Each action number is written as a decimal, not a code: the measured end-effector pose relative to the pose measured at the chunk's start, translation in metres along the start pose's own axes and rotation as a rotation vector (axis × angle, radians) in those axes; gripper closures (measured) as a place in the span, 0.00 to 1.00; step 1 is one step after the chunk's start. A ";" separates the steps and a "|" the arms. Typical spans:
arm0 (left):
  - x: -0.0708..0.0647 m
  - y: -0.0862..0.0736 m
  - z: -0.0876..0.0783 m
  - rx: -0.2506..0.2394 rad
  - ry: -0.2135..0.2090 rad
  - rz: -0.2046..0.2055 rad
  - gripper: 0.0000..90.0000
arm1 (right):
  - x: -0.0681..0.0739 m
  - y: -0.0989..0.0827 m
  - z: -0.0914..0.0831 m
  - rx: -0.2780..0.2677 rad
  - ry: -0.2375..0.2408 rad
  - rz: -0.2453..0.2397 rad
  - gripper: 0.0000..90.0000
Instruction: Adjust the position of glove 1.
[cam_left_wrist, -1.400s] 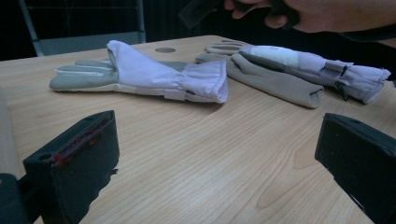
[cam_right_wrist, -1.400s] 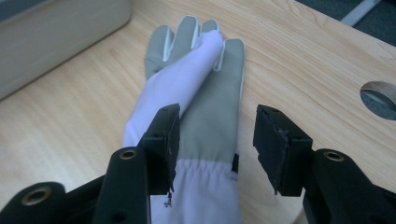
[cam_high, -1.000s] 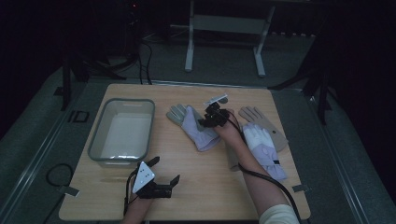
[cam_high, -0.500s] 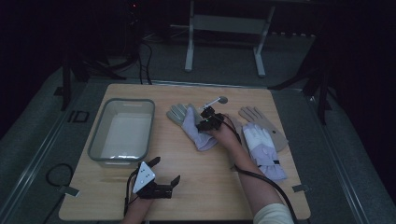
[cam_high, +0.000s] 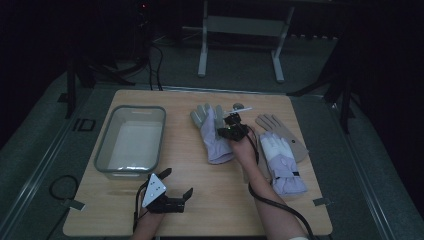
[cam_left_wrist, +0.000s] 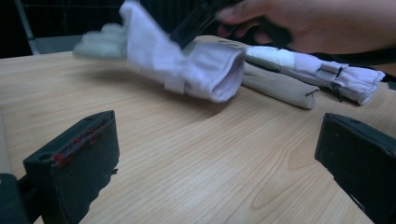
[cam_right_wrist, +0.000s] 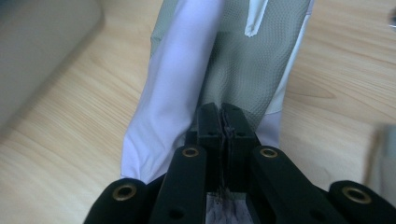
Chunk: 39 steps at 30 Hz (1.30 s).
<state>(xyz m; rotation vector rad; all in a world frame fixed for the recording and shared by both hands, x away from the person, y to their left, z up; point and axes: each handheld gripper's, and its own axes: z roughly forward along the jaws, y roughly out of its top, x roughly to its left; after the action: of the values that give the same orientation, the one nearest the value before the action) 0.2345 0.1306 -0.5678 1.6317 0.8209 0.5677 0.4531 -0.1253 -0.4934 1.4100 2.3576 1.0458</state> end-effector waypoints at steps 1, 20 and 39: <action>0.000 0.000 0.000 -0.002 0.002 -0.001 0.00 | 0.000 -0.003 -0.008 -0.028 0.000 0.030 0.97; -0.003 0.000 0.001 -0.003 0.004 0.011 0.00 | 0.014 -0.080 -0.054 -0.127 -0.096 0.218 0.97; -0.002 0.000 0.001 -0.004 0.007 0.003 0.00 | 0.002 -0.083 -0.032 -0.062 -0.127 0.150 0.73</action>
<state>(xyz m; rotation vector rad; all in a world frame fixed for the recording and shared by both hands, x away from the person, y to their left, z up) 0.2338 0.1287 -0.5678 1.6280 0.8221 0.5778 0.3783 -0.1632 -0.5246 1.6005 2.1412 1.0234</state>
